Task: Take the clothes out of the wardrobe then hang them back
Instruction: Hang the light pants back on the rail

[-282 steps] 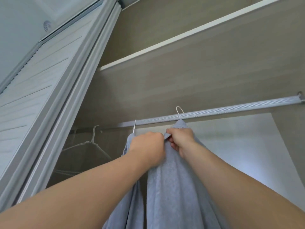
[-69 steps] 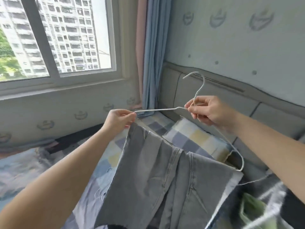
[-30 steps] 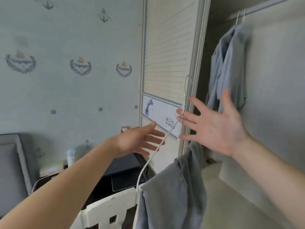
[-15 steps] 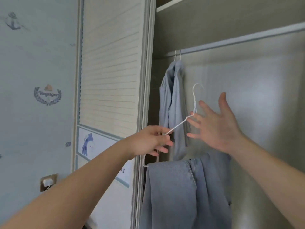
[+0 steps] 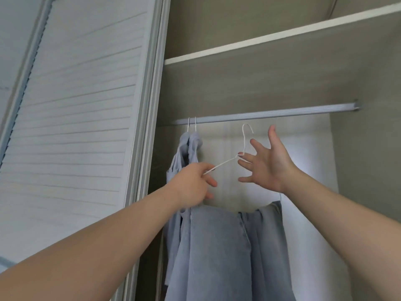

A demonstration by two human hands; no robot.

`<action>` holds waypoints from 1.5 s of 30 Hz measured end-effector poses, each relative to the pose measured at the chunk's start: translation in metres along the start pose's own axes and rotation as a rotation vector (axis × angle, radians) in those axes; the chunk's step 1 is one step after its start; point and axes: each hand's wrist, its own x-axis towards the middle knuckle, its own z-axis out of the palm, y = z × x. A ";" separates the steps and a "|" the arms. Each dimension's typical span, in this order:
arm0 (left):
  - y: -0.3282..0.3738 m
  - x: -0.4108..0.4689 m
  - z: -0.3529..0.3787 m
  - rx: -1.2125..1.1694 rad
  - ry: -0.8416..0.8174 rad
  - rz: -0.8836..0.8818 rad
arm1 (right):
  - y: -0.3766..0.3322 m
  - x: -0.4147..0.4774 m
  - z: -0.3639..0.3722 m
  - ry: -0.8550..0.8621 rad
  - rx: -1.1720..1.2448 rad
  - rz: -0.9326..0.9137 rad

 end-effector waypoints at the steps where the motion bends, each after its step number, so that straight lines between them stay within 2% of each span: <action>1: 0.002 0.011 -0.002 0.027 0.021 0.025 | -0.005 0.013 -0.002 -0.006 -0.011 -0.014; 9: 0.027 0.093 -0.001 0.094 0.151 0.113 | -0.035 0.112 -0.014 -0.051 -0.038 -0.134; 16: 0.030 0.156 0.009 0.261 0.236 0.133 | -0.045 0.174 -0.036 -0.061 -0.029 -0.176; 29: -0.008 0.193 0.017 0.723 0.343 0.092 | -0.005 0.223 -0.081 -0.144 0.017 -0.143; 32: -0.010 0.194 0.018 0.796 0.370 0.113 | 0.000 0.227 -0.086 -0.110 -0.124 -0.208; 35: -0.008 0.191 0.022 0.938 0.416 0.135 | 0.009 0.233 -0.090 0.195 -0.479 -0.458; 37: -0.007 0.190 0.024 1.025 0.452 0.149 | 0.017 0.242 -0.092 0.333 -0.591 -0.573; 41: -0.006 0.192 0.026 1.116 0.466 0.172 | 0.037 0.250 -0.076 0.144 -0.641 -0.478; 45: -0.009 0.190 0.024 1.169 0.447 0.170 | 0.053 0.263 -0.056 0.104 -0.609 -0.480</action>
